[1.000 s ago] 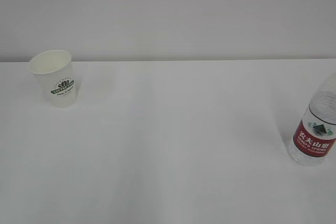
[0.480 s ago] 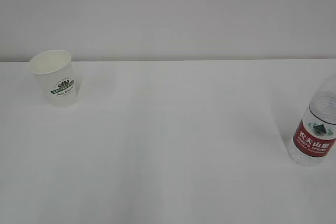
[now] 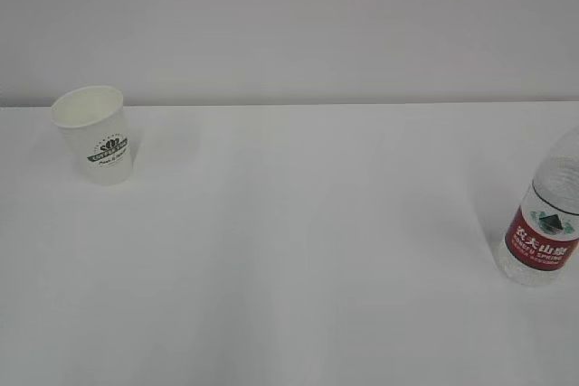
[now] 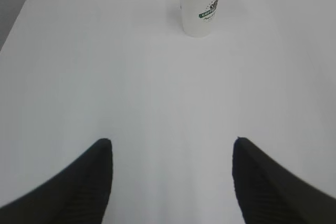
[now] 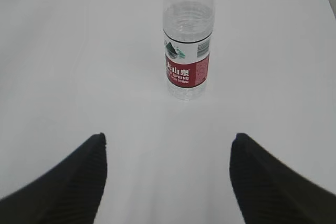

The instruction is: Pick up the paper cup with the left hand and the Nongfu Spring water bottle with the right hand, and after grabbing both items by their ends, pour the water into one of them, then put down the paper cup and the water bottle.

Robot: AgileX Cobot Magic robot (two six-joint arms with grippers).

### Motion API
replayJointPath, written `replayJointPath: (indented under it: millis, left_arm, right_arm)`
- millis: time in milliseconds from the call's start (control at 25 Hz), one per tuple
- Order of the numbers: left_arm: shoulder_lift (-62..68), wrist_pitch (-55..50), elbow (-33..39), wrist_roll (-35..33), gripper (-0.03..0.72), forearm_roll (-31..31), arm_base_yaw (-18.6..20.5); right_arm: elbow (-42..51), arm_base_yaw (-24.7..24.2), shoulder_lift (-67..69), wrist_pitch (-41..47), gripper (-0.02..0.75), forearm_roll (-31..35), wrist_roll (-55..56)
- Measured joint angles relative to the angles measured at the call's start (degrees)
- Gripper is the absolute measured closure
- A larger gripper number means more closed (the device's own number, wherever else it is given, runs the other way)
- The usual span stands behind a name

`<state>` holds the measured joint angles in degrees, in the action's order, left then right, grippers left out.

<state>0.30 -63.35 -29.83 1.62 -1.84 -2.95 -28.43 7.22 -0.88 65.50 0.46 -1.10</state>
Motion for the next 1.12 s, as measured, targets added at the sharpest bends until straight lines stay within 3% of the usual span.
replayJointPath:
  millis: [840,1120]
  left_arm:
    - [0.1,0.5,0.0,0.0,0.193,0.1,0.0]
    - [6.6,4.4,-1.5,0.0,0.193,-0.1,0.0]
  right_arm:
    - [-0.2,0.0,0.0,0.0,0.188,-0.1,0.0]
    - [-2.2,0.0,4.4,-0.6,0.188,0.0,0.0]
